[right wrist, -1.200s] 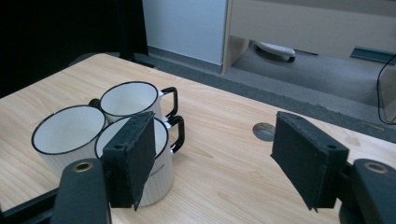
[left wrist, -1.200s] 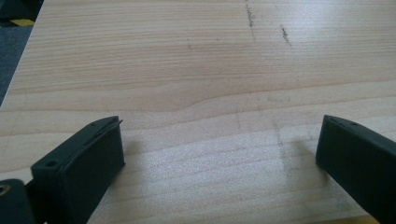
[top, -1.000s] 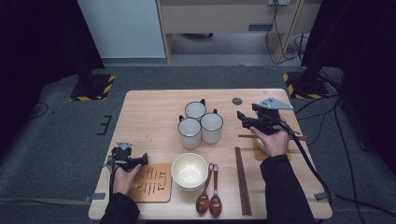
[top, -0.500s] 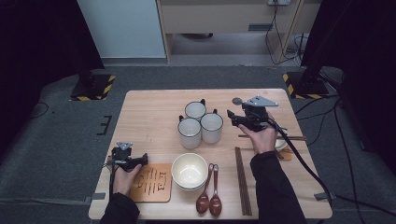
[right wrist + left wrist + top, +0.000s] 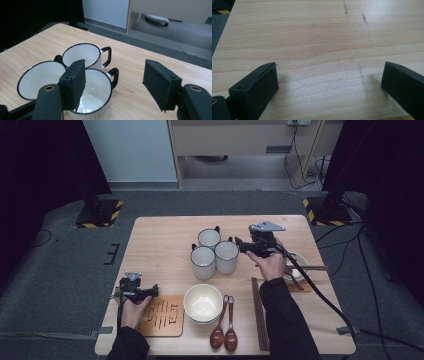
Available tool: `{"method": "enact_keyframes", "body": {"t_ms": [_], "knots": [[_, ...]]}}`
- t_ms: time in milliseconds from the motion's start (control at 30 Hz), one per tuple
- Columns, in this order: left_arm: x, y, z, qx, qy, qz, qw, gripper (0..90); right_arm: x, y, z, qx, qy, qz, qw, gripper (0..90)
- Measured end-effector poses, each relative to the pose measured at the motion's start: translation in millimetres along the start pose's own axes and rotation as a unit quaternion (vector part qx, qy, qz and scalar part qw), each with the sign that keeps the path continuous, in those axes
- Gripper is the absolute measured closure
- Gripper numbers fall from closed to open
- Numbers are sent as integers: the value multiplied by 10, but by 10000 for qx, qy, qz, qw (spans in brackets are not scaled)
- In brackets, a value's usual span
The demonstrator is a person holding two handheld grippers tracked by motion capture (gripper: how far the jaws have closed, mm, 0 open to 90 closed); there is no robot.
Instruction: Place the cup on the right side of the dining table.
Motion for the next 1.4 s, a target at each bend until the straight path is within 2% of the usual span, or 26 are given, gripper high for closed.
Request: {"method": "enact_keyframes", "body": {"t_ms": [333, 400, 533, 833, 1000, 1400], "knots": [[0, 0, 0, 2, -2, 0, 10000, 0, -52, 214, -47, -140, 69, 30, 9999, 361], [0, 0, 0, 1, -1, 0, 10000, 0, -63, 253, -74, -214, 15, -1, 9998, 362], [0, 0, 0, 2, 1, -1, 10000, 0, -86, 325, -145, -342, 64, -3, 9994, 378], [0, 0, 0, 0, 0, 0, 10000, 0, -114, 401, -267, -562, 48, -37, 9984, 399], [0, 0, 0, 1, 0, 0, 10000, 1, -92, 438, -320, -597, 75, -24, 9982, 415], [0, 0, 0, 0, 1, -1, 10000, 0, -49, 549, -472, -872, 163, -17, 9961, 444]]}}
Point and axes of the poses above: each handheld gripper's, and its own axes: y roughly forward along the jaws, z roughly out of its top, x roughly to its right, the point moved 2 cm from there along y, roughly forward along the jaws, and after that the axes turned 13 degrees about x, right-handed, at the moved point
